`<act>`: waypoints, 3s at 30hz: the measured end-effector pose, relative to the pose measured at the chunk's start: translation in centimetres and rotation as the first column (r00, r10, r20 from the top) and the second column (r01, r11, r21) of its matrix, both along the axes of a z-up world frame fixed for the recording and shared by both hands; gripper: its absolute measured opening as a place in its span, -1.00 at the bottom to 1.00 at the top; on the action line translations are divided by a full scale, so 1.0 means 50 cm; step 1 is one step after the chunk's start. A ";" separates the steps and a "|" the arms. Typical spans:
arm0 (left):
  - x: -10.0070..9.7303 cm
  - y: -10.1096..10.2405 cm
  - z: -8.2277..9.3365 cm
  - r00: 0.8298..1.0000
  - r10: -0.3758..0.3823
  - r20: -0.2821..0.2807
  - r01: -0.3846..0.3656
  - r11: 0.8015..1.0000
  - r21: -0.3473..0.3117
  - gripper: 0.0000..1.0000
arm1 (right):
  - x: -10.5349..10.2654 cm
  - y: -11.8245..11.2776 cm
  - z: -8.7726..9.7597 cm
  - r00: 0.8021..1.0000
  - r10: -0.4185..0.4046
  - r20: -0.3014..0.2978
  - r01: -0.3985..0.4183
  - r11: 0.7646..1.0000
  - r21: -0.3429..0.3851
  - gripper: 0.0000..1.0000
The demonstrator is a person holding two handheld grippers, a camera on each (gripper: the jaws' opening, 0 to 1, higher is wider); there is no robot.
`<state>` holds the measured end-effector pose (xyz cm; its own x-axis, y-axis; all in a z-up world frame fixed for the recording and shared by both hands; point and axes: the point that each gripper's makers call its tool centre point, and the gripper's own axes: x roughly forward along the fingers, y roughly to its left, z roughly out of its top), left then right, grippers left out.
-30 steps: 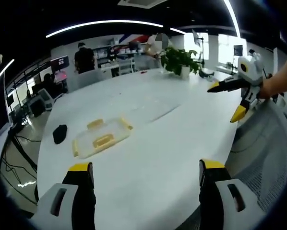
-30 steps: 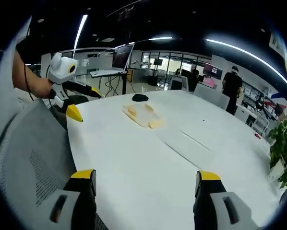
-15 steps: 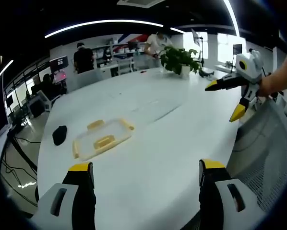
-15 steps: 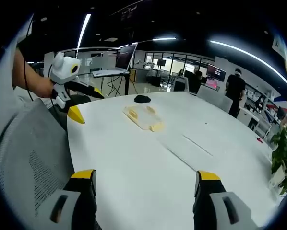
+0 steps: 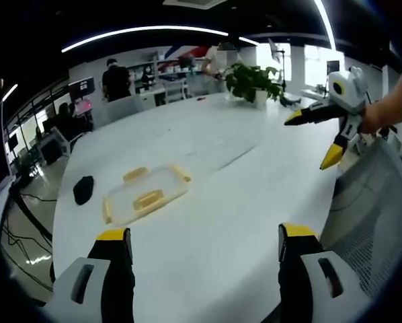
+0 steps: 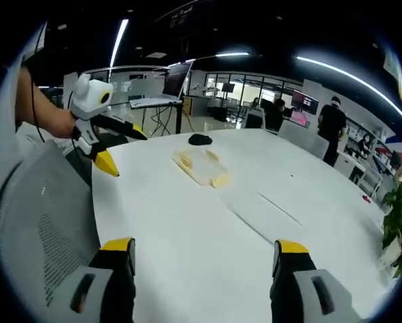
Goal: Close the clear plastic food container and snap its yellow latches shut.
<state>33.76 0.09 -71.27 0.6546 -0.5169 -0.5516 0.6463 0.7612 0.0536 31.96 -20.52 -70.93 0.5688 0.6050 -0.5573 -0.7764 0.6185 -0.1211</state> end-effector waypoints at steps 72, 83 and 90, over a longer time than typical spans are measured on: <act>0.191 0.129 -0.043 0.983 -0.184 -0.019 0.185 0.967 0.174 0.63 | 0.234 0.153 -0.011 0.978 0.206 -0.031 -0.208 0.975 -0.077 0.52; 0.223 0.157 -0.056 0.974 -0.225 -0.037 0.227 0.947 0.228 0.61 | 0.267 0.181 -0.016 0.962 0.269 -0.035 -0.272 0.957 -0.102 0.50; 0.242 0.163 -0.065 0.962 -0.268 -0.050 0.271 0.928 0.256 0.58 | 0.271 0.190 -0.030 0.945 0.323 -0.045 -0.326 0.933 -0.150 0.47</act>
